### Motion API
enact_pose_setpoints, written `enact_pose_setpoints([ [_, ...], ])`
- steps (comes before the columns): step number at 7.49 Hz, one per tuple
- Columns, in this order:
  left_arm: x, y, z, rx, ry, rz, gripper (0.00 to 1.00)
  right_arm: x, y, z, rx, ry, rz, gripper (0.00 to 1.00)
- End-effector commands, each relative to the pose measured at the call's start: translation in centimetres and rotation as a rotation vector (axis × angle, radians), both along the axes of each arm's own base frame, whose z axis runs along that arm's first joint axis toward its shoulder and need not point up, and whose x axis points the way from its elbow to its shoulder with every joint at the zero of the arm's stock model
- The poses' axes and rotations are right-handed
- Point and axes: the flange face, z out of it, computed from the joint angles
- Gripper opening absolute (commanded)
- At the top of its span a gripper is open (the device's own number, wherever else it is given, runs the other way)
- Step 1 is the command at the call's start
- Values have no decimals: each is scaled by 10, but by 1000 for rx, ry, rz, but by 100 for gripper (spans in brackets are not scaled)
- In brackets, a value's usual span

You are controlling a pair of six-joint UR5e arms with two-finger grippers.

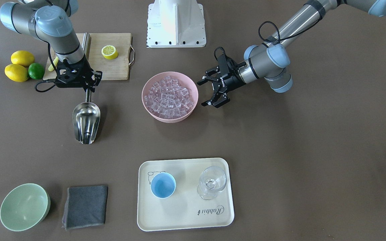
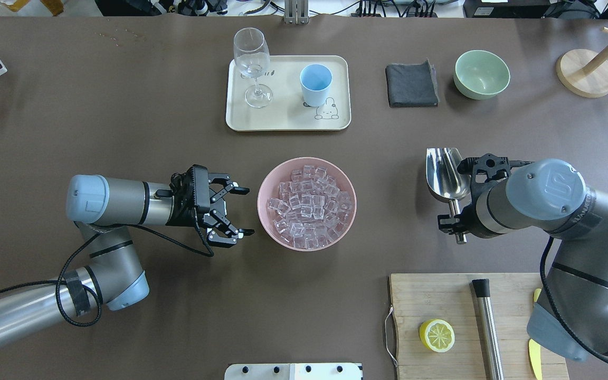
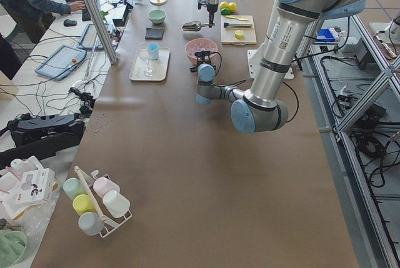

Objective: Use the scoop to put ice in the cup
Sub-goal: 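Lift the metal scoop with the right gripper and swing it toward the bowl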

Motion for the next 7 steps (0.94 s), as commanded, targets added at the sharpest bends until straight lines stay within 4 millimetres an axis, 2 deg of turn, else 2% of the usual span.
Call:
enact_pose_setpoints([
  [1,1,-8,-4,-14,7,-27,98,43,-22,-16,99,-12,-15,0],
  [3,4,-8,-6,-12,8,-27,98,93,-57,-21,287,47,-208,0],
  [4,4,-8,-6,-12,8,-26,98,108,-67,-21,358,64,-259,0],
  [5,3,-8,-6,-10,12,-33,98,122,-78,-25,427,79,-307,0],
  [6,2,-9,-6,-9,17,-47,98,125,-81,-31,446,59,-391,0],
  [7,3,-9,-5,-12,16,-45,98,125,-80,-46,462,49,-451,0],
])
